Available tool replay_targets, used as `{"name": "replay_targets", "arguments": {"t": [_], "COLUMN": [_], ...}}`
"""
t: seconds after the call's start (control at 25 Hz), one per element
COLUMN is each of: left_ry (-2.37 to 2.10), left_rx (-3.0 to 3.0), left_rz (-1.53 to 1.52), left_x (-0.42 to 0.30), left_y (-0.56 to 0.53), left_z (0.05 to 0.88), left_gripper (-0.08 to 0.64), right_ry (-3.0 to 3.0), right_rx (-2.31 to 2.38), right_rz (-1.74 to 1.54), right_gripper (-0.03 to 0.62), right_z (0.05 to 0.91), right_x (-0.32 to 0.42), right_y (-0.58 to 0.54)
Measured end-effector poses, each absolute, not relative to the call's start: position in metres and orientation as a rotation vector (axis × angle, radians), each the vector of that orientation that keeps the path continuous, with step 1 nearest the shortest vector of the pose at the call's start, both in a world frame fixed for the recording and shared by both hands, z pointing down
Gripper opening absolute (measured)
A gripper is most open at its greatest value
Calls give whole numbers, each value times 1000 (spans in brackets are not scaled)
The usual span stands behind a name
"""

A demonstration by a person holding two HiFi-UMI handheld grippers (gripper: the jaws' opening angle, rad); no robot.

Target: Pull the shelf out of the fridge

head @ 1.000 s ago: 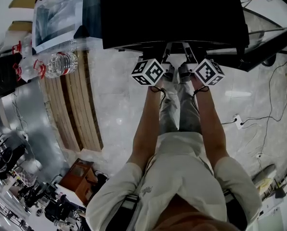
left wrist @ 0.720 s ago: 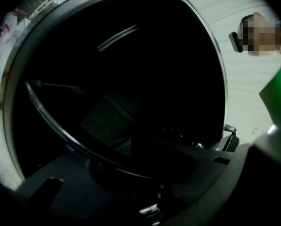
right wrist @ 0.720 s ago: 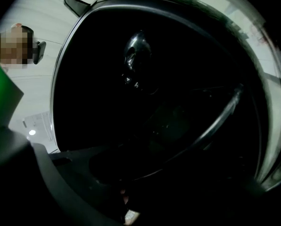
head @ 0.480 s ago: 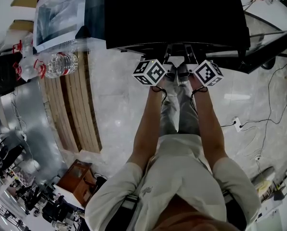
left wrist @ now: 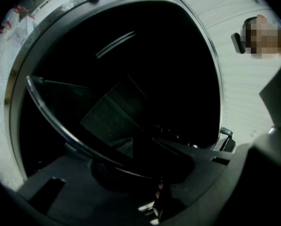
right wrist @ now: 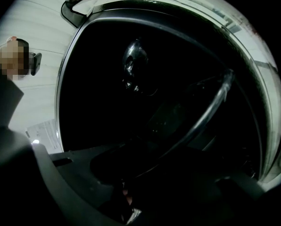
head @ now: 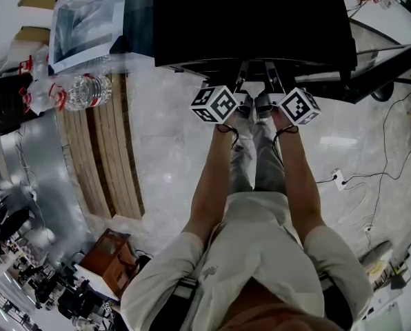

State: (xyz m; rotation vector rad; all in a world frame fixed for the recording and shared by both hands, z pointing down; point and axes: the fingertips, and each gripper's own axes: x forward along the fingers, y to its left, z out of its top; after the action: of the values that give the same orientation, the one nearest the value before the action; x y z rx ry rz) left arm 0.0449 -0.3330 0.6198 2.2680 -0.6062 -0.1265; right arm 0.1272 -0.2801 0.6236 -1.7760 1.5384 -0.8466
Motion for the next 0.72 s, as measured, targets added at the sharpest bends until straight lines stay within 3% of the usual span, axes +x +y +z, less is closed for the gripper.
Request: {"name": "replay_targets", "arguments": {"t": [0.72], "left_ry": [-606], "left_rx": [2272], "left_rz": [-131], "left_x": [34], "left_y": [-315], "left_z": [598], "left_gripper": [137], "right_ry": [1561], "right_rx": [-1759], "right_rz": [-833], "right_gripper": [101], "right_z": [601], "right_x": [116], "right_y": [-263]}}
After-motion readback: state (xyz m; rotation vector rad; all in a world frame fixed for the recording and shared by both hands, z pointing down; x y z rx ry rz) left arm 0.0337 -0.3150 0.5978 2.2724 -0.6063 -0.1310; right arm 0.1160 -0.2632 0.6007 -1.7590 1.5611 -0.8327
